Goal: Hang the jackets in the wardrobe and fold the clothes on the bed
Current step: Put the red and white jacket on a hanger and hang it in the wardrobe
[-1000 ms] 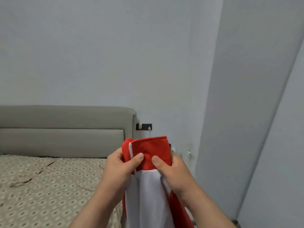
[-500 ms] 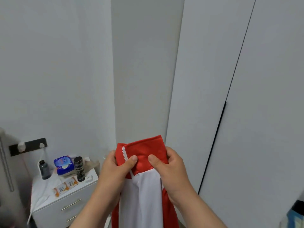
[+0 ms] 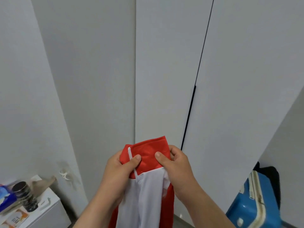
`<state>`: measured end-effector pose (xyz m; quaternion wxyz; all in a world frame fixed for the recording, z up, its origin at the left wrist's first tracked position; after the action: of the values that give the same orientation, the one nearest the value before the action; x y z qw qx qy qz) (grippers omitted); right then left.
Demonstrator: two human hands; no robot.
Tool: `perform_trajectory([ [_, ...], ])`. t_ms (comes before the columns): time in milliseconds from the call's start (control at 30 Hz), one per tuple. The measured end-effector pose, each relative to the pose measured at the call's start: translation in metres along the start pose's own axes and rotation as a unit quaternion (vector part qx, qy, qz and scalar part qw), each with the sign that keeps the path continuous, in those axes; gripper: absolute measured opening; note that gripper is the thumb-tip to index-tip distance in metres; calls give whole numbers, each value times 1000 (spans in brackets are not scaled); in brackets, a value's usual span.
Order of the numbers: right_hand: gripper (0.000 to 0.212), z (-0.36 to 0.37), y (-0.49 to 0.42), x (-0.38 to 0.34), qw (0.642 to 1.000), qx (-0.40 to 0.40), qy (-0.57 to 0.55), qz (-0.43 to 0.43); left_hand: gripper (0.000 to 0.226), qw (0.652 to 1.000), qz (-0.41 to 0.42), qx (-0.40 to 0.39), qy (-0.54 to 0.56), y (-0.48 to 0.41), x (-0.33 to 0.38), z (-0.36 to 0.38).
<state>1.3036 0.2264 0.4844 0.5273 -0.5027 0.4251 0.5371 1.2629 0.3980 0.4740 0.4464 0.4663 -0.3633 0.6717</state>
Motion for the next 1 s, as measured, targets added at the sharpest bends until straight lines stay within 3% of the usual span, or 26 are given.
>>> perform_trajectory([
  [267, 9, -69, -111, -2, 994, 104, -10, -14, 15, 999, 1, 29, -29, -78, -22, 10],
  [533, 51, -127, -252, 2, 988, 151, 42, -5, 14, 997, -1, 28, -65, -167, -41, 33],
  [733, 65, -140, -310, 4, 978, 168, 120, -16, 12, 997, 4, 31, -64, -214, -50, 44],
  [900, 57, -139, -341, 4, 981, 167, 96, -12, 16, 999, -5, 10, -52, -248, -63, 50],
  [1000, 33, -137, -349, 1, 975, 191, 109, -17, 15, 999, -16, -7, -47, -266, -68, 48],
])
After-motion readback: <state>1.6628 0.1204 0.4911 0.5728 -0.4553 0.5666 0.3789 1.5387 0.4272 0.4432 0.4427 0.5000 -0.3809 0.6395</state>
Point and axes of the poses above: each hand's wrist, its own y-axis away from the middle knuckle, its own z-axis out of the palm, x = y × z, the point moved 9 cm from there along -y, towards the middle knuckle, and after that the axes turned 3 degrees about x, right-handed, at the moved point
